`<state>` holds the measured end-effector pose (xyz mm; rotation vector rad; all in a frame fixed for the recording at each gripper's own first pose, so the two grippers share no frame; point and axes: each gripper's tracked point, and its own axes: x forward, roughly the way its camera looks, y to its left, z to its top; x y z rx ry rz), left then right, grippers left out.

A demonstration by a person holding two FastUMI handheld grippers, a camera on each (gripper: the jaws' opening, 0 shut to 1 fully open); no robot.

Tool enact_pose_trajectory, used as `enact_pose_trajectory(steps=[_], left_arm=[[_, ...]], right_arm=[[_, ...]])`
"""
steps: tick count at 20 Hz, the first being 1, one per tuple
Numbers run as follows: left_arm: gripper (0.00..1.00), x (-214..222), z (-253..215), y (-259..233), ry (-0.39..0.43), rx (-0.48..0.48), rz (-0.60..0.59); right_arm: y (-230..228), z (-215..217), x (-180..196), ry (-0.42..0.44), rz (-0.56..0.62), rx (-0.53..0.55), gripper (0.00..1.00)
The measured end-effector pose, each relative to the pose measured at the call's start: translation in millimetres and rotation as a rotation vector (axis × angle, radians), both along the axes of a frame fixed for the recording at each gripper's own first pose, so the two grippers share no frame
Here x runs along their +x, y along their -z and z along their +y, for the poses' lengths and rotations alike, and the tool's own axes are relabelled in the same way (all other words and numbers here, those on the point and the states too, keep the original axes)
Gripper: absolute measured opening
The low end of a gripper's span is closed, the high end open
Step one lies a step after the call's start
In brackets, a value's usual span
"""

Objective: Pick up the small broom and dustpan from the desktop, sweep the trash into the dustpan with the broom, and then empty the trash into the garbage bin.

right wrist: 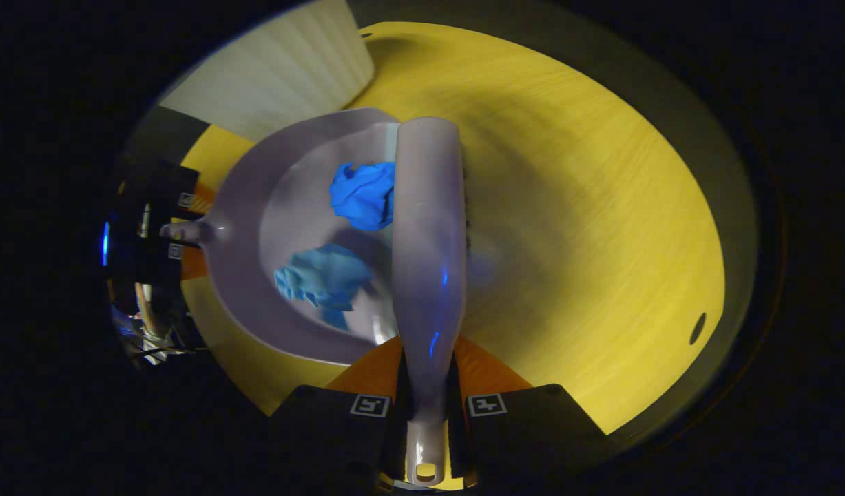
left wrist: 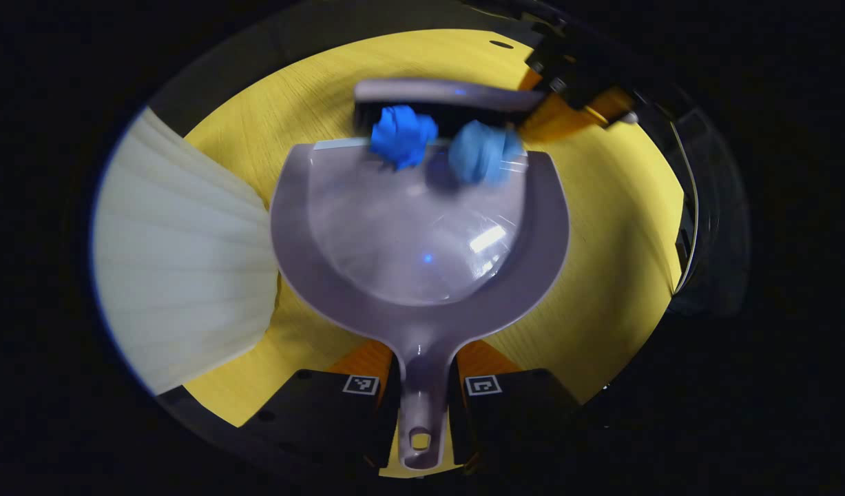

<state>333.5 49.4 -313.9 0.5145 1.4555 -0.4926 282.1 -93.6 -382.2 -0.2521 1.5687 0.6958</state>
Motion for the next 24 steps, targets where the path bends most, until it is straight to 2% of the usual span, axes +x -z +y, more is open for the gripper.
enact_pose_trajectory(steps=[1,2,4,6,8,11,14,16,18,22,24], left_arm=[[0.3,1,0,1,-0.001,-0.01,-0.012],[0.29,2,-1,2,-0.007,-0.025,-0.028],[0.29,3,-7,1,-0.035,-0.062,-0.057],[0.29,11,-13,-4,-0.065,-0.12,-0.1],[0.29,11,-19,-3,-0.111,-0.169,-0.082],[0.29,11,-18,-4,-0.153,-0.193,-0.14],[0.29,3,-25,-24,-0.18,-0.243,-0.207],[0.29,-7,-21,-51,-0.202,-0.264,-0.213],[0.29,-14,-12,-76,-0.233,-0.259,-0.222],[0.29,-4,-3,-128,-0.364,-0.204,-0.307],[0.29,9,7,-154,-0.44,-0.188,-0.349]], right_arm=[[1,2,-1,0.014,-0.006,0.011,0.22],[-8,2,-2,0.052,0.005,0.04,0.27],[-15,-5,3,0.147,0.021,0.069,0.27],[-20,-27,12,0.182,-0.018,0.064,0.27],[-33,-54,24,0.223,-0.063,0.057,0.27],[-39,-80,47,0.286,-0.098,0.059,0.27],[-39,-111,63,0.277,-0.144,0.039,0.27],[-41,-112,57,0.28,-0.156,0.057,0.27],[-44,-110,60,0.271,-0.233,0.101,0.27],[-45,-115,61,0.303,-0.25,0.211,0.27],[-42,-118,67,0.318,-0.27,0.218,0.27]])
